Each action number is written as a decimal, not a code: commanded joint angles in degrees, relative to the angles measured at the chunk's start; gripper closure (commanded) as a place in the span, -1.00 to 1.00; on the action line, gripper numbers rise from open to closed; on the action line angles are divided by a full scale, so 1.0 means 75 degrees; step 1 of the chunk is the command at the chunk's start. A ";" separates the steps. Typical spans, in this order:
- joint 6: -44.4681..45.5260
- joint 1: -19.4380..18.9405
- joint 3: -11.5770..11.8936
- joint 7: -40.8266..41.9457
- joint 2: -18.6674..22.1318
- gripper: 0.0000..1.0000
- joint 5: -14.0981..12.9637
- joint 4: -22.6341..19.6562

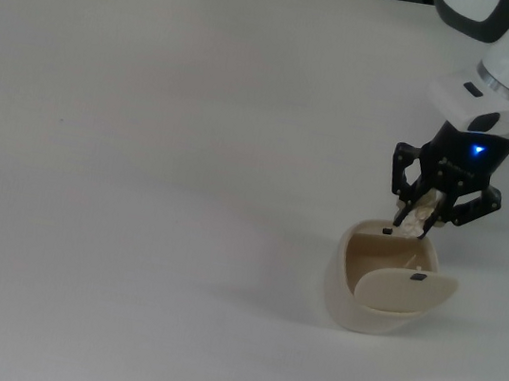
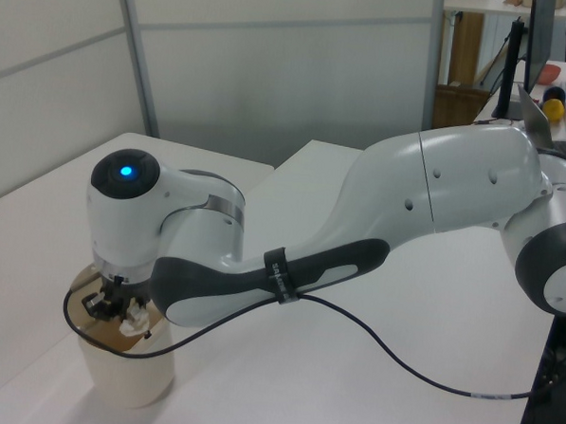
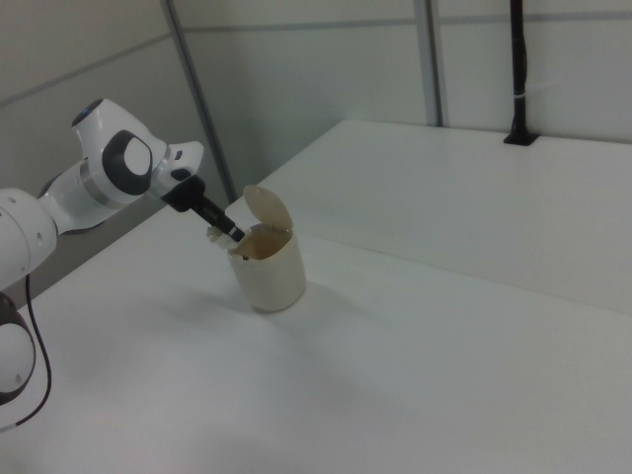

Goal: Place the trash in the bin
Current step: 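Lower the gripper into the bin opening and release the paper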

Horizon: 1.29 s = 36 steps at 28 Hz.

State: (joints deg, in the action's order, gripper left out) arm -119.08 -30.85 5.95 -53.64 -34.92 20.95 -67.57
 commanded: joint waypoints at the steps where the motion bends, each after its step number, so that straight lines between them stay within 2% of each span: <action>1: -0.0423 -0.0023 0.0284 -0.0594 -0.0032 1.00 0.0055 -0.0014; 3: -0.0528 -0.0024 0.0343 -0.0665 -0.0067 0.98 0.0055 -0.0026; 4: -0.0564 -0.0023 0.0343 -0.0700 -0.0102 0.73 0.0066 -0.0014; 5: -0.0622 -0.0023 0.0366 -0.0828 -0.0183 -0.19 0.0090 -0.0026; 6: -0.0646 -0.0023 0.0389 -0.0933 -0.0219 -0.78 0.0101 -0.0026; 7: -0.0646 -0.0012 0.0401 -0.1027 -0.0243 -1.00 0.0136 -0.0026; 21: -0.0553 -0.0023 0.0437 -0.1228 -0.0138 -1.00 0.0137 -0.0026; 26: -0.0191 -0.0012 0.0378 -0.0620 0.0249 -1.00 -0.0120 -0.0224; 31: 0.0992 0.0000 0.0425 0.1230 0.0729 -1.00 -0.1525 -0.0248; 32: 0.1540 0.0000 0.0448 0.1883 0.0892 -1.00 -0.1875 -0.0248; 36: 0.2516 0.0000 0.0448 0.2744 0.1221 -1.00 -0.2160 -0.0260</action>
State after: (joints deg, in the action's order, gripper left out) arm -108.03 -30.72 8.92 -42.18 -30.56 8.57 -67.37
